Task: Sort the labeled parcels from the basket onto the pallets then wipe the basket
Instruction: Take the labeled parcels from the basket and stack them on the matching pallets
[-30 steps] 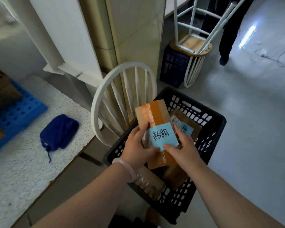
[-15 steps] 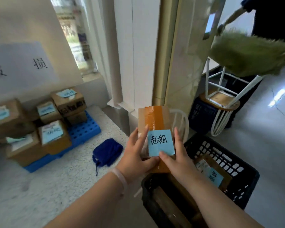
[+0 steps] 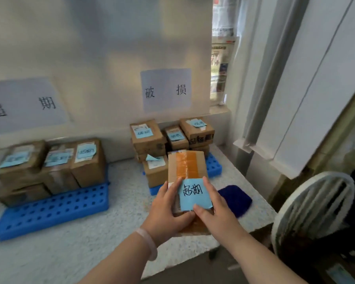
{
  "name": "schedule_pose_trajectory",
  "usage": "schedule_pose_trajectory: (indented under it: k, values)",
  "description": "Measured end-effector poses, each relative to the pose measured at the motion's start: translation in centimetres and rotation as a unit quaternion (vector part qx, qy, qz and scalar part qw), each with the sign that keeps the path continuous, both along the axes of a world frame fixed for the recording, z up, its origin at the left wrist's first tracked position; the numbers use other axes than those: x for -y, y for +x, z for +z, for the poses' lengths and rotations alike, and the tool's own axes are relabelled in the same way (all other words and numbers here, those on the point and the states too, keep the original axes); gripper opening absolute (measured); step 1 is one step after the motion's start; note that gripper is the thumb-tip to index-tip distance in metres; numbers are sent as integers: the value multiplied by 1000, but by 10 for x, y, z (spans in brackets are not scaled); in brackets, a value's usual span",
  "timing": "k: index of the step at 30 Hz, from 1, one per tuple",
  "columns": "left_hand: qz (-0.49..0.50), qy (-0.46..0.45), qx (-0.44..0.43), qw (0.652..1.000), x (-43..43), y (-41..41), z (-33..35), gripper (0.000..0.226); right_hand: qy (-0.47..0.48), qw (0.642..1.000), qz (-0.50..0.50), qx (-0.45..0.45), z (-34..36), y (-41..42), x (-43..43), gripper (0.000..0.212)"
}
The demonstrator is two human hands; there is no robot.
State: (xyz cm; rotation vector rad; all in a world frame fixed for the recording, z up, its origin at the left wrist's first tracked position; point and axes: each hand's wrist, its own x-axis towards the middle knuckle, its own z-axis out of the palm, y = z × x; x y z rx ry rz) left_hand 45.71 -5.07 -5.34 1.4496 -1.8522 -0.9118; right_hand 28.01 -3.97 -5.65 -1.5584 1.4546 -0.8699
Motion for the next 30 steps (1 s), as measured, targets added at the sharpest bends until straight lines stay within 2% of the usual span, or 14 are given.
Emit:
schedule_pose_trajectory:
  k: [4,7,11,21,30]
  values:
    - [52,14,-7,999,-9,86,-7,83,11,998,58,32,-11,88,9,72]
    - [87,43,-44,994,-21,136,-14,82,31,994,98,46,-21,141,12,71]
    - [139,62,-75,985,-35,182,-28,87,85,984,153,20,-27,190,22,74]
    - [262,81,-102,956,-18,244,-50,84,118,958,261,-11,-42,270,77,71]
    - [376,93,-110,915,10,286,-57,82,167,921,351,-20,-45,337,139,69]
